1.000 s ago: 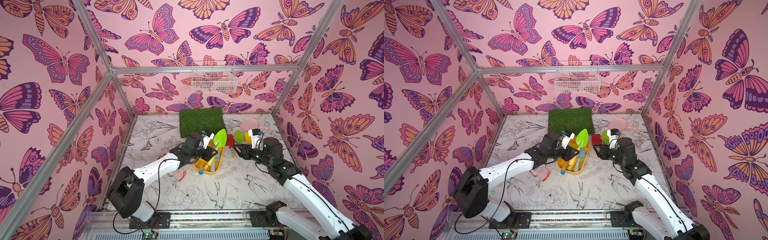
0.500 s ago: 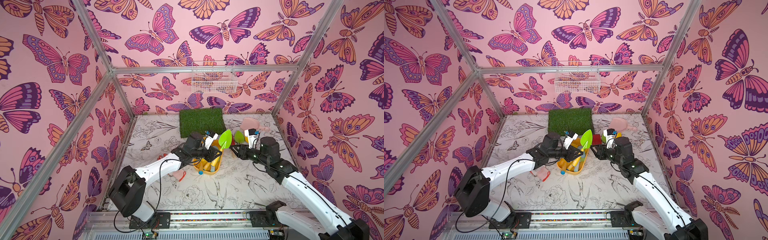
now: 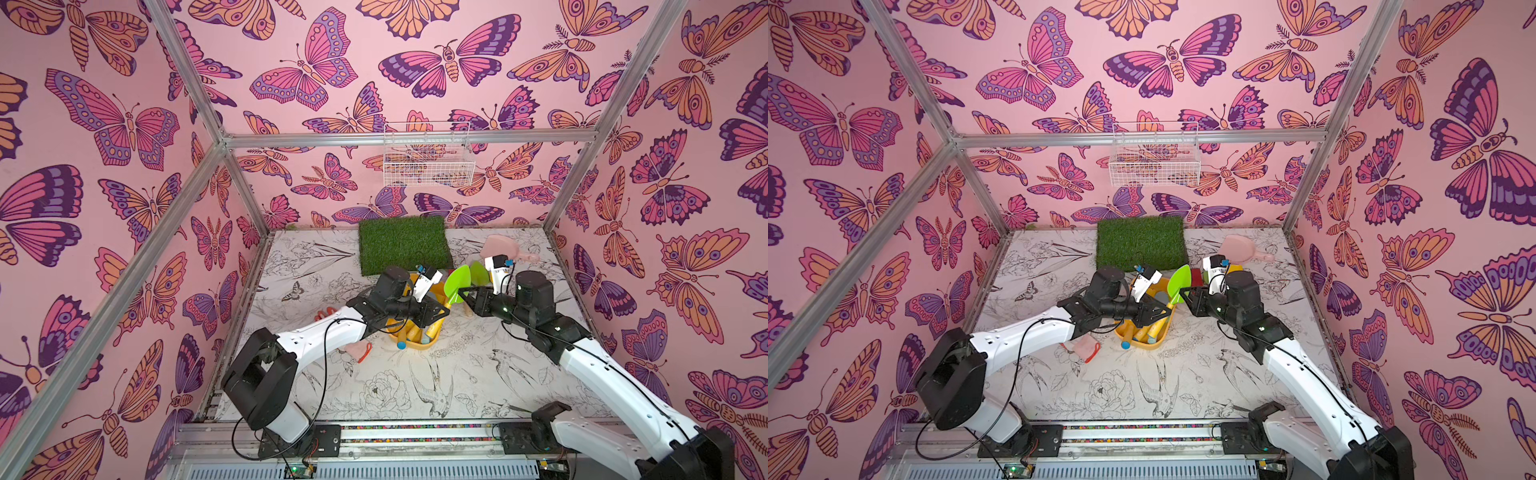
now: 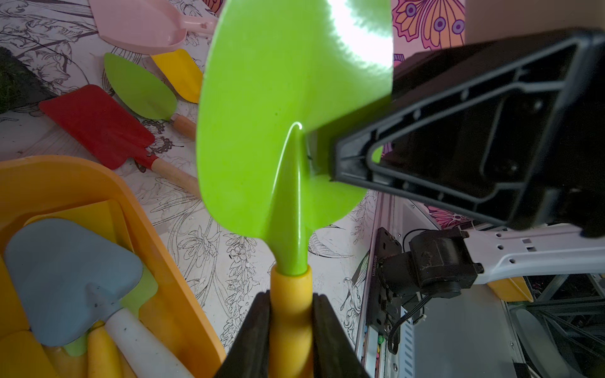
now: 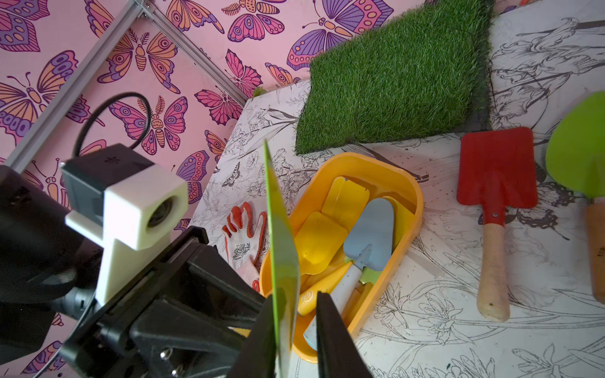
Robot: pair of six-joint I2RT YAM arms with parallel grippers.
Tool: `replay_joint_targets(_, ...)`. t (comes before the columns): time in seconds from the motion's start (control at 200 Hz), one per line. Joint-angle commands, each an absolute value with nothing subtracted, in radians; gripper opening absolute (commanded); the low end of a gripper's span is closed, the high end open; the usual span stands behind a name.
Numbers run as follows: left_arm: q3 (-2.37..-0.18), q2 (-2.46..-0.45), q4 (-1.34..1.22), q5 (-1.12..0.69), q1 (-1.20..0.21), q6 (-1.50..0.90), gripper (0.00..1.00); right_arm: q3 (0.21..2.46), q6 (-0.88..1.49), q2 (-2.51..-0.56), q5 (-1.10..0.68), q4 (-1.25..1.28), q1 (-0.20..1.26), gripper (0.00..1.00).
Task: Take the shovel out of the storage box
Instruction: Place the shovel at the center of the board.
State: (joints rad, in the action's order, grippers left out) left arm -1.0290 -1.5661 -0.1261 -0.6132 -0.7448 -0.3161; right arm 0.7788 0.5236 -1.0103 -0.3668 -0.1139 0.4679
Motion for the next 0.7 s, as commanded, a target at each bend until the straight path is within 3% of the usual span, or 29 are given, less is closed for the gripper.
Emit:
replay_joint_targets(0.0,-1.028,-1.583,-0.162,-0.652,-0.750,-0.293,0.00,0.818,0.518,-1.012,-0.349,-0.082,0.477,0.16)
replay_joint_targets(0.085,-1.024,-1.586,-0.165,-0.640,-0.750,-0.295,0.06,0.818,0.511,-1.008,-0.324,-0.092,0.477,0.00)
replay_joint_targets(0.115,-1.024,-1.586,-0.165,-0.634,-0.750,-0.297,0.12,0.818,0.506,-1.005,-0.313,-0.098,0.477,0.00)
replay_joint_targets(0.17,-1.015,-1.580,-0.163,-0.606,-0.750,-0.298,0.35,0.821,0.502,-1.000,-0.281,-0.119,0.477,0.00)
replay_joint_targets(0.27,-0.998,-1.567,-0.164,-0.562,-0.749,-0.298,0.47,0.839,0.485,-0.997,-0.199,-0.198,0.478,0.00)
replay_joint_targets(0.471,-0.956,-1.547,-0.163,-0.472,-0.736,-0.335,0.54,0.890,0.395,-1.006,-0.002,-0.370,0.465,0.00)
replay_joint_targets(0.696,-0.907,-1.509,-0.151,-0.379,-0.710,-0.332,0.57,0.897,0.331,-1.003,-0.016,-0.482,0.303,0.00)
